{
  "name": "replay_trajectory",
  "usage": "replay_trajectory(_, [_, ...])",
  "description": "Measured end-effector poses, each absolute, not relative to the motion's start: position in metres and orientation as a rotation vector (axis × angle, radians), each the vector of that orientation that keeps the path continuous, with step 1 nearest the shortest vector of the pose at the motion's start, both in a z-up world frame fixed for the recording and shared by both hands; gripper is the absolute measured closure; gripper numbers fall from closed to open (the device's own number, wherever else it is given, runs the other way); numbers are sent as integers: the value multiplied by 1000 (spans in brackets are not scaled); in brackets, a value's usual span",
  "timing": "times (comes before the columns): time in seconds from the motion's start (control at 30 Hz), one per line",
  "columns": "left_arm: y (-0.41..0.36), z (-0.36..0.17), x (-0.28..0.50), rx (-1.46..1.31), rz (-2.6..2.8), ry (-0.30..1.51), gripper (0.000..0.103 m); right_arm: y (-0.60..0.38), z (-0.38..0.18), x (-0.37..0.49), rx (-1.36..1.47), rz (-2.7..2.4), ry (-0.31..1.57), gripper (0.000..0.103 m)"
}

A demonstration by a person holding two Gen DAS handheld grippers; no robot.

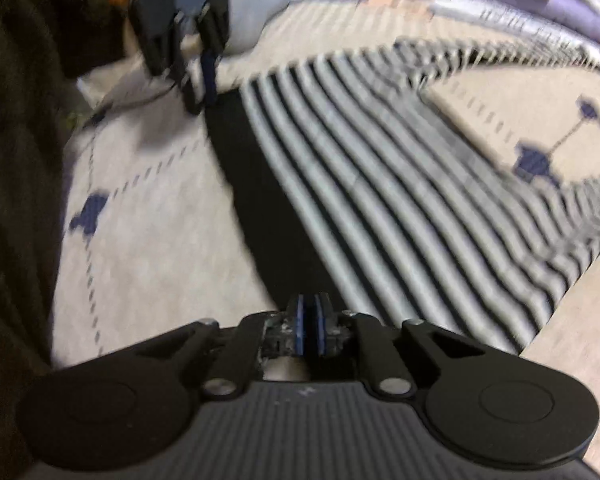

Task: Fold clothes

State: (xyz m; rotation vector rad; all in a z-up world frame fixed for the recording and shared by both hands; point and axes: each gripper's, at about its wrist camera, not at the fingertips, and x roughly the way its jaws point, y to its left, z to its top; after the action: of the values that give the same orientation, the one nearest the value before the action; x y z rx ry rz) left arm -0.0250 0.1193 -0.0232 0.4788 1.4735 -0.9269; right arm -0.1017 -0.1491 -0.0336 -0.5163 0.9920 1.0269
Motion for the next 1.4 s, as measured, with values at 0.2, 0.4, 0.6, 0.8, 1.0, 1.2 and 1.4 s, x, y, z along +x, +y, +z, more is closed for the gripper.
replay_trajectory(0.2, [76,-43,-18,501,-932,1430,75,-129,-42,-93,-536,1023,957,94])
replay_trajectory(0.4, [89,-62,-22,585,-903,1465,75,-150,-59,-98,-619,1026,1012,94])
replay_trajectory(0.6, [101,-64,-18,562,-889,1505,75,-184,-59,-89,-546,985,1122,94])
replay_trajectory(0.8, [90,-61,-25,671,-836,1547,75,-198,-56,-90,-541,962,1210,94])
replay_trajectory(1.0, [64,-36,-35,745,-770,1514,55,-180,-47,-91,-688,865,1318,69])
replay_trajectory(1.2, [40,-14,-38,748,-686,1474,46,-164,-27,-94,-705,822,1315,54])
replay_trajectory(1.4, [32,2,-37,743,-639,1414,32,-149,-5,-85,-629,788,1260,46])
